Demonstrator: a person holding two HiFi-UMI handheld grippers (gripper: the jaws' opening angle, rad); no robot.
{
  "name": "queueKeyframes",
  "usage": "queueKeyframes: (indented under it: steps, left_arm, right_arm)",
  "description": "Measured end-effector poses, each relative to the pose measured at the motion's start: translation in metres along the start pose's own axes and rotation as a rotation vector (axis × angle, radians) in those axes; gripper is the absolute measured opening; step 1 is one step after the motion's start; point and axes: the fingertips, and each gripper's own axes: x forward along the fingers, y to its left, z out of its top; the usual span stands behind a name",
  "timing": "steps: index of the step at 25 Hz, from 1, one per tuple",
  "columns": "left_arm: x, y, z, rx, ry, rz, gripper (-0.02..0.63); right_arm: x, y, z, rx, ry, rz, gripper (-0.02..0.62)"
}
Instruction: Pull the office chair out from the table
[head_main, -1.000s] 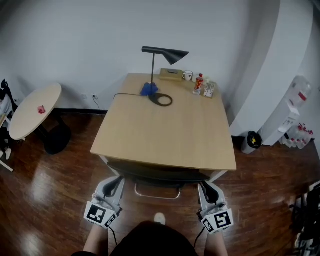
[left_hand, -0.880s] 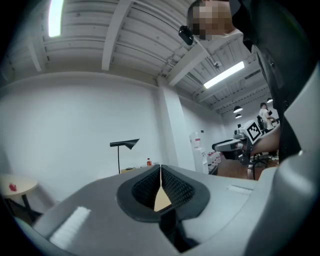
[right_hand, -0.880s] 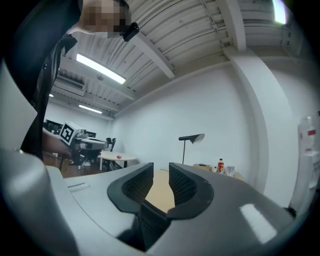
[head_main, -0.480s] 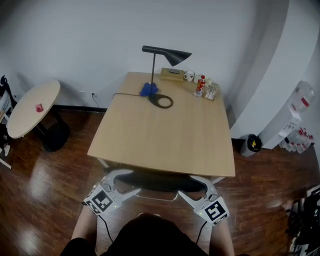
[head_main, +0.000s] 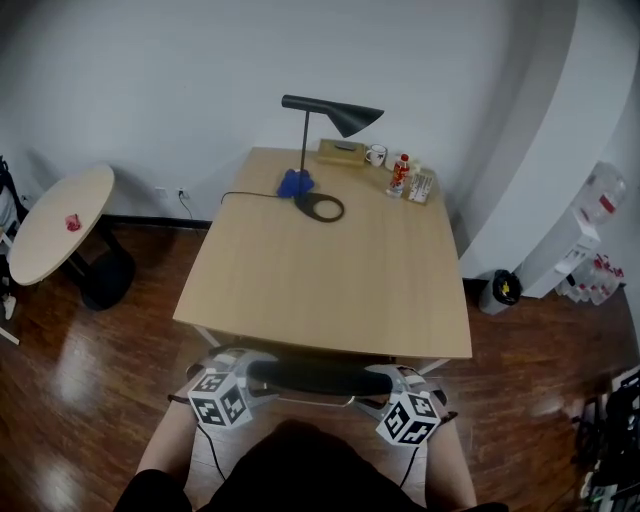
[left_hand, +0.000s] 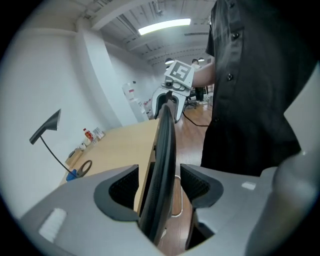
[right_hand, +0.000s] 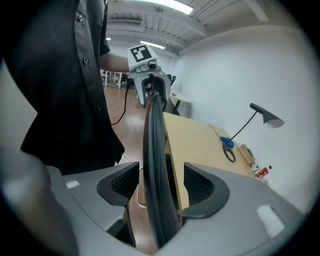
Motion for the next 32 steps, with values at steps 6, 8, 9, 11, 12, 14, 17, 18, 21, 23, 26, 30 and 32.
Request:
queueKeyframes:
  steps: [6,8,9,11,12,14,17,18,21,23,26,30,32]
  left_arm:
    - [0.022,-0.004,-0.024,0.101,0.15,-0.006,0.249]
    - [0.024,-0.004,-0.028,0.117,0.185,-0.01,0.247]
    - [0.025,-0.004,-0.029,0.122,0.197,-0.011,0.245]
    - [0.026,-0.004,-0.032,0.142,0.22,-0.007,0.22]
    - [0.027,-0.004,-0.034,0.159,0.239,-0.005,0.188]
    - [0.029,-0.003,-0.04,0.197,0.285,-0.002,0.147]
    - [0.031,-0.003,-0.046,0.228,0.318,0.005,0.118]
    - [0.031,-0.004,-0.047,0.231,0.32,0.005,0.115]
    - [0.032,-0.005,-0.048,0.237,0.325,-0.002,0.103]
    - [0.032,-0.005,-0.048,0.24,0.328,-0.008,0.1]
    - [0.033,-0.008,-0.049,0.239,0.333,-0.022,0.089]
    - [0.035,-0.013,-0.051,0.215,0.355,-0.05,0.086]
    - [0.036,-0.014,-0.051,0.209,0.369,-0.05,0.081]
  right_arm:
    - [0.019,0.004,-0.015,-0.046,0.141,0.034,0.274]
    - [0.019,0.003,-0.015,-0.037,0.151,0.04,0.262]
    - [0.02,0.004,-0.016,-0.045,0.162,0.044,0.254]
    - [0.021,0.006,-0.02,-0.073,0.193,0.052,0.225]
    - [0.022,0.007,-0.022,-0.089,0.21,0.056,0.208]
    - [0.025,0.009,-0.026,-0.128,0.251,0.061,0.18]
    - [0.03,0.01,-0.032,-0.185,0.302,0.058,0.122]
    - [0.03,0.01,-0.033,-0.189,0.308,0.06,0.112]
    - [0.031,0.012,-0.034,-0.183,0.315,0.077,0.109]
    - [0.031,0.014,-0.035,-0.174,0.322,0.096,0.104]
    - [0.032,0.016,-0.036,-0.18,0.33,0.113,0.093]
    - [0.031,0.019,-0.038,-0.181,0.342,0.115,0.074]
    - [0.031,0.019,-0.038,-0.174,0.349,0.113,0.071]
